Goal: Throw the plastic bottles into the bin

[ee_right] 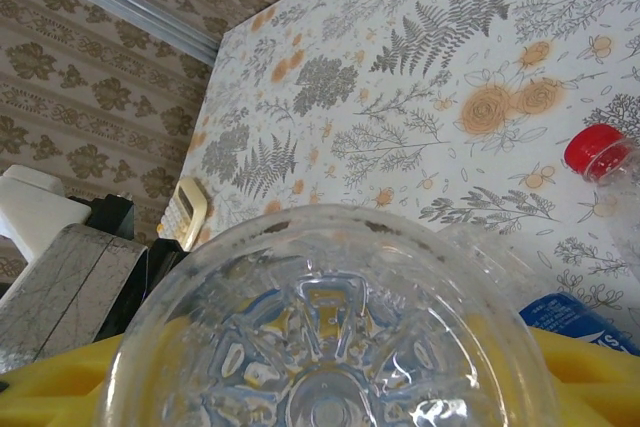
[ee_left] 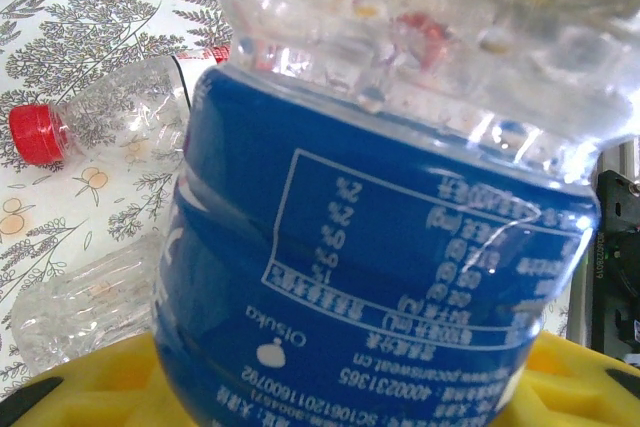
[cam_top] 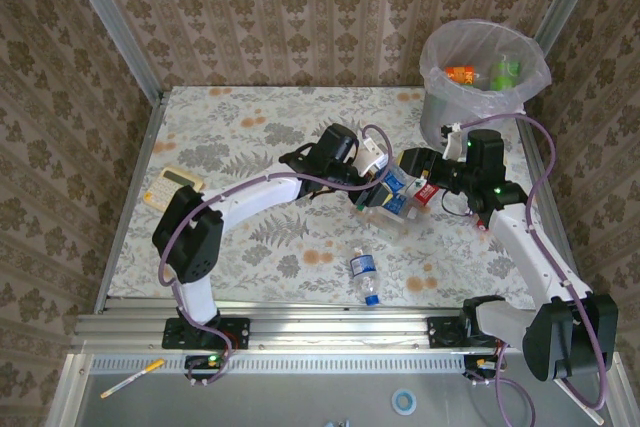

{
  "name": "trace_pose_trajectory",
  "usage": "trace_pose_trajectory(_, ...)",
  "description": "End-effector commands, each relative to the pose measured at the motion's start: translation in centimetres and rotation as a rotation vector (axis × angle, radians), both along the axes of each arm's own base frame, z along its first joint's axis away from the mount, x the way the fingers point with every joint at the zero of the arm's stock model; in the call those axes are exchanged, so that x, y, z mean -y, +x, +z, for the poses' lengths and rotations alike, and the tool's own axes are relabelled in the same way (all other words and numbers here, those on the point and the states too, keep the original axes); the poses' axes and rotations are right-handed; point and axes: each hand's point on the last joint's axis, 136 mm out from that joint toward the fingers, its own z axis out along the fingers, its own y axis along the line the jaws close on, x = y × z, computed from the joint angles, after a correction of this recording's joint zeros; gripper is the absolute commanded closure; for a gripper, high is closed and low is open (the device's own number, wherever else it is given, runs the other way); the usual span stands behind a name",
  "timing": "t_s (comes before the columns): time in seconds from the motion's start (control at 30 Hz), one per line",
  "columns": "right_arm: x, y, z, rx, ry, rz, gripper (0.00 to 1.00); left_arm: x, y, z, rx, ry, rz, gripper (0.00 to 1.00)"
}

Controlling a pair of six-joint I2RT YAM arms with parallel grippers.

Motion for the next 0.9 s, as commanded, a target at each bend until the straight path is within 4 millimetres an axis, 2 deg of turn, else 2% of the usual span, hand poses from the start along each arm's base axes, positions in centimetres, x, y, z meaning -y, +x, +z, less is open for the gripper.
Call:
trace_pose_trajectory(0.0,0.2,0.1,-0.6,-0.021,-0.002,-0.016,0.33,0.7,-1.5,4.5,0.094,-0.121,-0.09,0.68)
trace_pose_trajectory(0.23,0.2,0.0,-0.7,-0.022,0.001,-0.019,0.35,0.6,-1.8,4.5,0.093,-0.127,-0.101,0.68)
trace_pose_trajectory(0.33,0.2,0.0,-0.7,-0.023,0.002,-0.017,0.39,0.6,-1.9,4.5,0.094,-0.129,-0.102,0.65)
trace_pose_trajectory(0.4,0.2,-0.1,-0.6,-0.022,0.004,-0.015,0.43,0.5,-1.7,4.5,0.094,-0.126,-0.093,0.48)
trace_pose_trajectory(0.47,0.2,-0.1,-0.5,-0.019,0.005,-0.015,0.48,0.4,-1.4,4.4,0.083,-0.125,-0.068,0.19)
trace_pose_trajectory(0.57,0.4,-0.3,-0.1,-0.003,-0.002,-0.025,0.52,-0.2,-0.4,4.5,0.048,-0.155,-0.025,0.03)
trace_pose_trajectory(0.6,0.5,-0.4,0.1,0.003,-0.007,-0.029,0.52,-0.4,-0.2,4.5,0.041,-0.168,-0.014,0.0)
trace_pose_trajectory(0.87,0.9,-0.8,0.2,0.008,-0.033,-0.043,0.54,-1.9,0.5,5.0,0.044,-0.201,0.029,0.0)
